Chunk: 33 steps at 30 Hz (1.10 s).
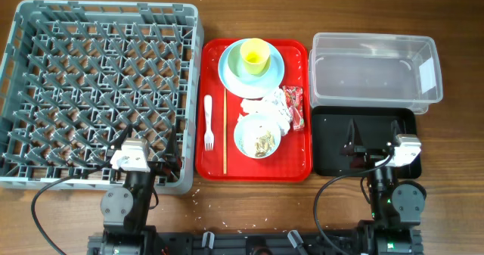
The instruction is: Sort waste into correct bins and load items into the dishwasher rack
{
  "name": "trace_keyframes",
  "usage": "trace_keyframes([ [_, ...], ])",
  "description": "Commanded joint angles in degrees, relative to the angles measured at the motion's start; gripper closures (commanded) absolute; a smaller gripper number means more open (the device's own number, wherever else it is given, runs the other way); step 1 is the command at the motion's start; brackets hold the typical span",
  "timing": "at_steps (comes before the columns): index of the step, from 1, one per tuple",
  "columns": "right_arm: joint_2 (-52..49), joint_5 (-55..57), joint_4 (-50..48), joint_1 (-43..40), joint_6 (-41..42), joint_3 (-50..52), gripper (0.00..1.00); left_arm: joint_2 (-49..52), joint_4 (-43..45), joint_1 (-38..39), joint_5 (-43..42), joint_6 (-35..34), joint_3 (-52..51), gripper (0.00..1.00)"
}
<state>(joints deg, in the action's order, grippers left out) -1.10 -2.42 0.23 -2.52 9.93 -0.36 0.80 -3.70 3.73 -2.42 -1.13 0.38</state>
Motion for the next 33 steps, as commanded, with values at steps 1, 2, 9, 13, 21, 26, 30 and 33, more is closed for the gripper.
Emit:
trace_keyframes([
  [1, 0.09, -0.31, -0.33, -0.17, -0.85, 0.04, 0.00, 0.02, -0.66, 0.28, 0.39, 0.74, -0.04, 0.00],
  [2, 0.09, -0.31, -0.33, -0.17, -0.85, 0.04, 0.00, 0.02, -0.63, 0.28, 0.37, 0.74, -0.04, 0.00],
  [9, 0.09, -0.31, -0.33, -0.17, -0.85, 0.04, 0.00, 0.02, -0.66, 0.28, 0.39, 0.72, -0.04, 0.00],
  [13, 0.09, -0.31, -0.33, -0.17, -0.87, 0.04, 0.00, 0.02, -0.63, 0.28, 0.37, 0.74, -0.04, 0.00],
  [21, 0.09, -0.31, -0.33, -0.17, -0.87, 0.04, 0.00, 0.02, 1.09, 0.31, -2.97, 0.70, -0.04, 0.00],
  [26, 0.09, -0.31, -0.33, -0.17, -0.85, 0.04, 0.00, 0.02, 4.11, 0.31, -9.90, 0.70, 0.31, 0.00],
  [30, 0.09, -0.31, -0.33, -0.17, -0.85, 0.04, 0.00, 0.07, 3.34, 0.28, -15.23, 0.68, 4.00, 0.00],
  [33, 0.09, -0.31, -0.33, -0.17, -0.85, 0.04, 0.00, 1.09, -0.59, 0.31, -16.26, 0.42, 10.14, 0.00],
])
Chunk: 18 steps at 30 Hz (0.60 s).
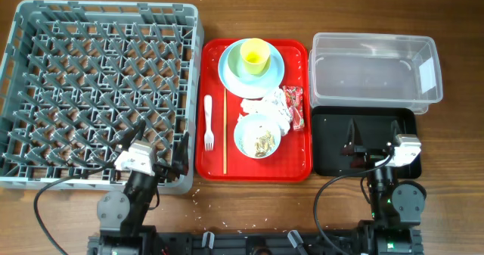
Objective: Sort waste into correct bins and load items into the dishwasher rack
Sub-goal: 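Move the left gripper over the red tray to the wooden chopstick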
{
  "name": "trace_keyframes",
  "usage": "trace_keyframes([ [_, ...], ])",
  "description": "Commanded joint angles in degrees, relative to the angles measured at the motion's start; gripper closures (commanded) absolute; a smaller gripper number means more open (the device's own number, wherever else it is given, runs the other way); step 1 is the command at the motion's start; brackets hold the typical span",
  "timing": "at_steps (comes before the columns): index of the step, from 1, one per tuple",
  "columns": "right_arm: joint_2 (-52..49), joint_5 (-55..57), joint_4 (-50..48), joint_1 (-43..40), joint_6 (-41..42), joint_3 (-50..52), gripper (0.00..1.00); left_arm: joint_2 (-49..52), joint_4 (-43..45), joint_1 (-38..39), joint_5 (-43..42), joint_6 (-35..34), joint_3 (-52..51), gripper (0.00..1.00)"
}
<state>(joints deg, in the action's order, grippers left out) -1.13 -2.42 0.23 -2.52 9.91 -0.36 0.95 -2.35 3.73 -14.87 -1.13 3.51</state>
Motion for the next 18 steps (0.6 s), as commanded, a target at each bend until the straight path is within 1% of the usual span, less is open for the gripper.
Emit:
trace_keyframes([
  [1, 0.11, -0.31, -0.33, -0.17, -0.83, 0.04, 0.00, 2.16, -4.81, 0.31, -3.78, 0.48, 10.80, 0.00],
  [4, 0.11, -0.31, -0.33, -0.17, -0.83, 0.04, 0.00, 7.74, -11.34, 0.31, -3.78, 0.50, 21.53, 0.00],
  [5, 0.11, -0.31, -0.33, -0.17, -0.81, 0.04, 0.00, 11.04, -14.34, 0.31, -3.80, 0.48, 26.05, 0.00],
  [9, 0.11, -0.31, -0.33, -0.17, -0.83, 0.04, 0.00, 26.10, -29.94, 0.31, -4.87, 0.50, 45.42, 0.00],
  [11, 0.11, -0.31, -0.33, -0.17, -0.81, 0.04, 0.01, 35.58, -40.22, 0.31, -6.47, 0.50, 56.24, 0.00],
  [12, 0.11, -0.31, -0.33, -0.17, -0.83, 0.04, 0.00, 39.23, -44.13, 0.31, -7.30, 0.48, 60.06, 0.00],
  [14, 0.11, -0.31, -0.33, -0.17, -0.83, 0.04, 0.00, 46.58, -50.36, 0.31, -10.60, 0.48, 66.90, 0.00],
  [15, 0.11, -0.31, -0.33, -0.17, -0.83, 0.04, 0.00, 50.25, -51.78, 0.31, -12.20, 0.50, 69.51, 0.00],
  [17, 0.11, -0.31, -0.33, -0.17, -0.83, 0.04, 0.00, 54.14, -52.22, 0.31, -14.58, -0.46, 70.51, 0.00],
  [18, 0.11, -0.31, -0.33, -0.17, -0.81, 0.04, 0.00, 55.41, -52.63, 0.31, -15.96, -2.12, 70.49, 0.00],
])
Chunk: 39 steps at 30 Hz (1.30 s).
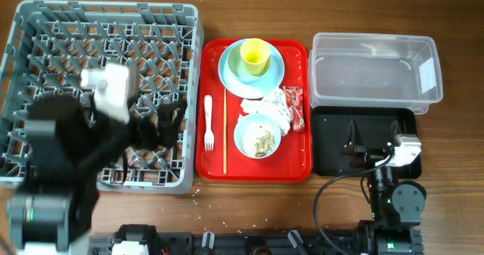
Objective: Sort waste into correct bins and load items into the dishwasher rack
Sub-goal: 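Move the left gripper over the red tray to the wooden chopstick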
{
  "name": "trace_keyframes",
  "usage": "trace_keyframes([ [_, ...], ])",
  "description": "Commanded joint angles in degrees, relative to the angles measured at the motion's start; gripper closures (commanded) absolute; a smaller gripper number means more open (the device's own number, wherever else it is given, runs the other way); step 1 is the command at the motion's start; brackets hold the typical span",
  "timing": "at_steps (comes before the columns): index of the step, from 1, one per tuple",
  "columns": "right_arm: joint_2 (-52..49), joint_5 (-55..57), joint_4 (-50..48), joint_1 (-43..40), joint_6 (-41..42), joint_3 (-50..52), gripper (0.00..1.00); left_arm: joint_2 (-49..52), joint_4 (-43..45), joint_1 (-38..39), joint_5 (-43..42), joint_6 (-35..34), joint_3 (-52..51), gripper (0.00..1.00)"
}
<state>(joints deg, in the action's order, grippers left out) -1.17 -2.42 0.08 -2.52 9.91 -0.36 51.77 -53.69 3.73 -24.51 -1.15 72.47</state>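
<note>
A red tray (299, 169) holds a yellow cup (255, 55) on a pale blue plate (231, 73). It also holds a white fork (208, 123), a thin wooden stick (224, 130), a white bowl (257, 137) with food scraps, crumpled white wrappers (274, 105) and a red packet (295, 107). The grey dishwasher rack (98, 28) lies at the left. My left arm is raised and blurred over the rack's near part. Its gripper (171, 122) is open and holds nothing, near the rack's right wall. My right gripper (354, 143) rests shut over the black bin (333, 164).
A clear plastic bin (374, 66) stands behind the black bin at the right. The left arm's bulk (68, 157) hides the rack's near left corner. Bare wooden table shows along the front edge, with the arm bases there.
My left arm has risen from its low pose at the rack's front edge and now looms large over the rack's near part, gripper pointing toward the tray. The right arm has not moved.
Both arms were parked low at the table's front. Then the left arm had begun to tilt, its fingers spread over the rack's front wall. Now it stands high above the rack. Everything on the tray lies where it was.
</note>
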Motion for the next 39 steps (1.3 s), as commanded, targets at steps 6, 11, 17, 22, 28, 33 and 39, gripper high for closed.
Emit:
trace_keyframes([
  [6, 0.15, -0.31, -0.17, -0.17, -0.85, 0.04, 0.00, 11.74, -2.27, 0.31, -15.45, -5.55, 1.53, 0.00],
  [11, 0.15, -0.31, -0.17, -0.17, -0.83, 0.04, 0.01, 16.39, -6.67, 0.74, -14.67, -5.79, 1.51, 0.80],
  [17, 0.15, -0.31, -0.17, -0.17, -0.83, 0.04, 0.00, 19.02, -7.21, 8.24, 6.60, -17.68, 1.42, 0.88],
  [22, 0.15, -0.31, -0.17, -0.17, -0.81, 0.04, 0.01, 20.68, -5.95, 19.10, 23.04, -26.75, 1.40, 0.96],
  [28, 0.15, -0.31, -0.17, -0.17, -0.85, 0.04, 0.00, 26.18, -3.34, 26.93, 25.00, -27.87, 1.40, 0.95],
  [33, 0.15, -0.31, -0.17, -0.17, -0.85, 0.04, 0.00, 31.06, -3.30, 27.61, 23.80, -27.85, 1.40, 0.80],
  [39, 0.15, -0.31, -0.17, -0.17, -0.81, 0.04, 0.00, 33.99, -2.99, 27.61, 23.32, -27.82, 1.40, 0.73],
])
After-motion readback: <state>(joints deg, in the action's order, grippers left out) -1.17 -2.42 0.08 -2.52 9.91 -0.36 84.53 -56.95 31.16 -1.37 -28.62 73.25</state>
